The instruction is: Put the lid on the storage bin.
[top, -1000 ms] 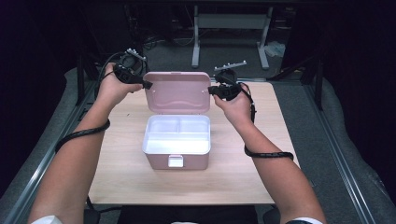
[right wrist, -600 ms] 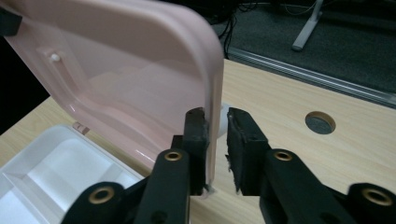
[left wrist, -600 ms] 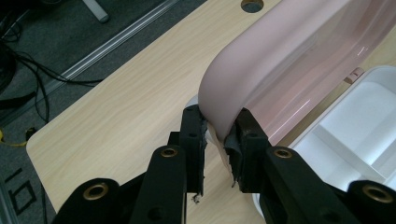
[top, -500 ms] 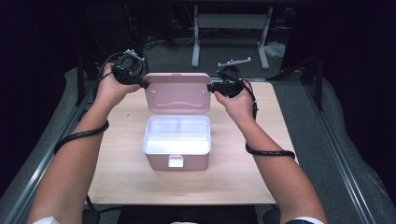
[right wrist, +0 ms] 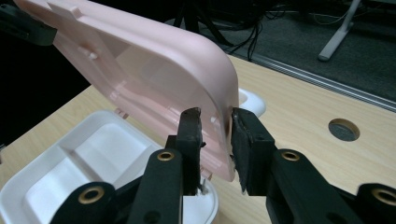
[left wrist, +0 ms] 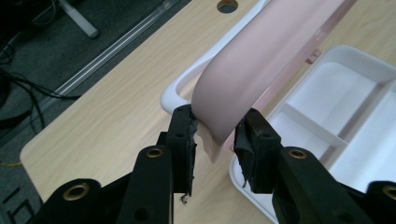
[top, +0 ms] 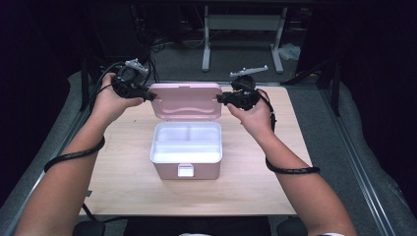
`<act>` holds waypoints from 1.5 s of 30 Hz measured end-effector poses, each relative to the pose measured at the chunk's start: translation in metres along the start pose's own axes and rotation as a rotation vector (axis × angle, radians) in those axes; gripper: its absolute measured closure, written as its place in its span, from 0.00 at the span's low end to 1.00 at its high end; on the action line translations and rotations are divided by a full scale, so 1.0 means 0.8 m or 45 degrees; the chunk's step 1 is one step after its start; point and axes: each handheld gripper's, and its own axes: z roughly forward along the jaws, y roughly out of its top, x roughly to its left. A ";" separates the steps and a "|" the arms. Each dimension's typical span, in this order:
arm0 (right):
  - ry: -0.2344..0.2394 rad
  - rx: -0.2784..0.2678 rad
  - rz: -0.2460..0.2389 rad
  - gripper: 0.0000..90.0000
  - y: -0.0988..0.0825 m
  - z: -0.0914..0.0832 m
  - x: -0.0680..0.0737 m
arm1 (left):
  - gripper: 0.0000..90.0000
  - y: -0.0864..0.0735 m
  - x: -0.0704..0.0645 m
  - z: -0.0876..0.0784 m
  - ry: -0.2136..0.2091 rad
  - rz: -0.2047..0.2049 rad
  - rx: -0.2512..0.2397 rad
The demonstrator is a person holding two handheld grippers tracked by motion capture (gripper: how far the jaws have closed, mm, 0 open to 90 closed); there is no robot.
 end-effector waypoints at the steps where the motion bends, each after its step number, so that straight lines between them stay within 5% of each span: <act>1: 0.002 0.003 -0.003 0.81 -0.002 -0.002 0.001 | 0.74 -0.001 -0.002 -0.001 0.000 0.003 -0.002; 17: 0.075 0.010 -0.033 0.78 -0.044 -0.026 0.023 | 0.66 -0.040 -0.044 -0.023 -0.052 0.108 0.019; 25: 0.104 0.026 -0.059 0.74 -0.065 -0.035 0.033 | 0.63 -0.055 -0.064 -0.025 -0.011 0.167 0.028; 45: 0.108 0.055 -0.100 0.70 -0.116 -0.035 0.049 | 0.53 -0.100 -0.101 -0.012 -0.008 0.203 0.059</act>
